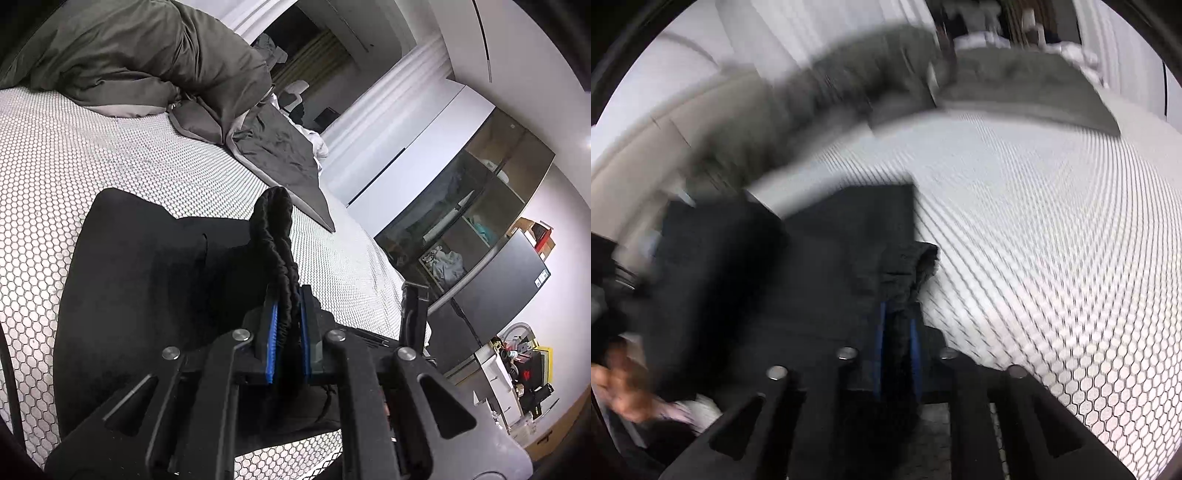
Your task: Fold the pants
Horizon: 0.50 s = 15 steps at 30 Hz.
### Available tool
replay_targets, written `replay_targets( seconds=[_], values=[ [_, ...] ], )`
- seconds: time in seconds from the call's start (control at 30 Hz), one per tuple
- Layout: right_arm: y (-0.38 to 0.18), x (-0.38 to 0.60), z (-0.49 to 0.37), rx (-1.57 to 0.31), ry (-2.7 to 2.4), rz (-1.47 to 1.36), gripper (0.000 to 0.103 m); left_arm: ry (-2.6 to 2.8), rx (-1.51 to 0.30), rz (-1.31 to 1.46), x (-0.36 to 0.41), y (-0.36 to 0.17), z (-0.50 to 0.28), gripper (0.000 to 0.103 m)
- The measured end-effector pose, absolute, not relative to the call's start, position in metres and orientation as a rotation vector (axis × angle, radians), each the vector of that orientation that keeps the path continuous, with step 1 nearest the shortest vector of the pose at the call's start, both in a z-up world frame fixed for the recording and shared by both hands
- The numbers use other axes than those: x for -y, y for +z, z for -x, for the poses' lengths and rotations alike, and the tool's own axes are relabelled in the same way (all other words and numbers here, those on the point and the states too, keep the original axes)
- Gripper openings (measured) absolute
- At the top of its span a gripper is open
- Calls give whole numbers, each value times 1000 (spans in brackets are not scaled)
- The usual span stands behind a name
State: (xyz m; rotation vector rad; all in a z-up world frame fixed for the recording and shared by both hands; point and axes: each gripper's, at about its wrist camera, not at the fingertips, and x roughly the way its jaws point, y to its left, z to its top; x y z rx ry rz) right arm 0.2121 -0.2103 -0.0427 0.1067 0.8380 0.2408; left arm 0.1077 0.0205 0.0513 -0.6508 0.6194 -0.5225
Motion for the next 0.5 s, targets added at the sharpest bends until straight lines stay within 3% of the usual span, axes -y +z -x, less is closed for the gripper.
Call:
replay_targets(
  seconds=[0.03, 0.07, 0.3, 0.4, 0.47, 0.5],
  values=[
    [-39, 212, -209, -814, 216, -106, 39, -521, -626, 652, -19, 50, -109, 7],
    [-29, 214, -202, -765, 191, -104, 44, -519, -633, 654, -16, 49, -110, 7],
    [7, 209, -166, -644, 336, -77, 54, -597, -671, 672, 38, 52, -147, 8],
    [-2, 215, -178, -685, 307, -123, 54, -676, -774, 577, 88, 49, -156, 21],
    [-9, 231, -176, -699, 258, -170, 54, -687, -777, 512, 105, 51, -153, 44],
    [-11, 235, -178, -697, 257, -191, 54, -679, -768, 503, 107, 52, -151, 48]
  ],
)
